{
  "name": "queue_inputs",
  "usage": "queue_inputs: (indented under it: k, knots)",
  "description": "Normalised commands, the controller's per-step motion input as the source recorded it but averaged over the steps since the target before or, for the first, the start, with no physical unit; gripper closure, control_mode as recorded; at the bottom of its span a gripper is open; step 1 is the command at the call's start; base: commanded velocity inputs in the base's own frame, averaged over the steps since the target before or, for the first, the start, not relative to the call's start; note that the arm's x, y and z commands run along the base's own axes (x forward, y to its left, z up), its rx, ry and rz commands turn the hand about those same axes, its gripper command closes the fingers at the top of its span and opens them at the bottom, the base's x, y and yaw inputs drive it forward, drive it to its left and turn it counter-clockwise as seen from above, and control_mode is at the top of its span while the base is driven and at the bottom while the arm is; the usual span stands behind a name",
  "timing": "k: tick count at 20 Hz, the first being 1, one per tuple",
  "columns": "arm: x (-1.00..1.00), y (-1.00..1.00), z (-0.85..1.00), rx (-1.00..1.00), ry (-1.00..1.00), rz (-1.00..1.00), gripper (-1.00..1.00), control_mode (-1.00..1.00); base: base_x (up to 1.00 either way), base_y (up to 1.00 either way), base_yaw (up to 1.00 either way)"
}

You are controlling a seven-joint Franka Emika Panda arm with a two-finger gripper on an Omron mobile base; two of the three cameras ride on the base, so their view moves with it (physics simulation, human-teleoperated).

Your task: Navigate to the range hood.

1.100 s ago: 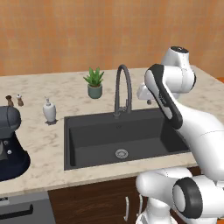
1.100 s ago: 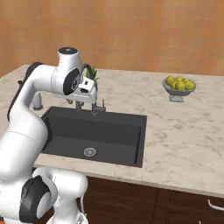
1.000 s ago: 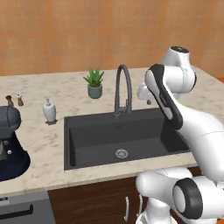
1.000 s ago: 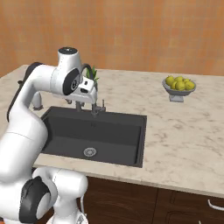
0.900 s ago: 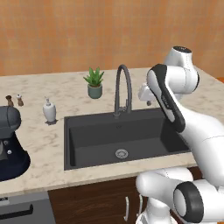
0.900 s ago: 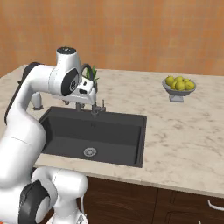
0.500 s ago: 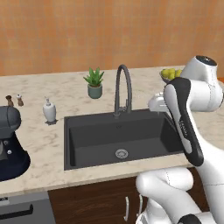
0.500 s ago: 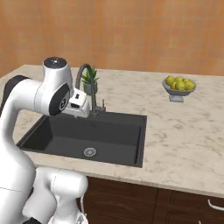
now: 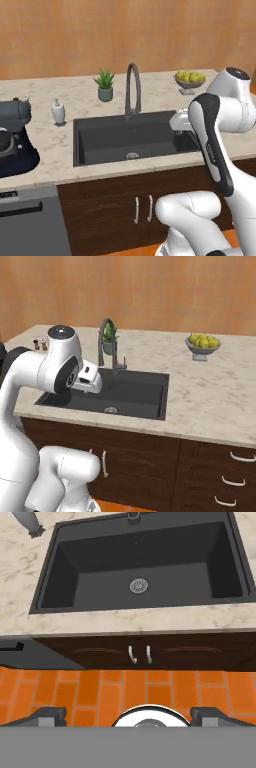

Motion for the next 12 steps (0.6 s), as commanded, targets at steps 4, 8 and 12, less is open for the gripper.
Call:
queue_inputs:
  k: [4, 8, 12]
  knots:
    - [0.00, 0.00, 0.00, 0.00, 0.00, 0.00, -1.00, 1.00, -0.49, 0.31, 0.60]
    - [0.00, 0.00, 0.00, 0.00, 0.00, 0.00, -1.00, 1.00, 0.00, 0.04, 1.00]
    - [0.00, 0.00, 0.00, 0.00, 0.00, 0.00, -1.00, 1.00, 0.00, 0.17, 1.00]
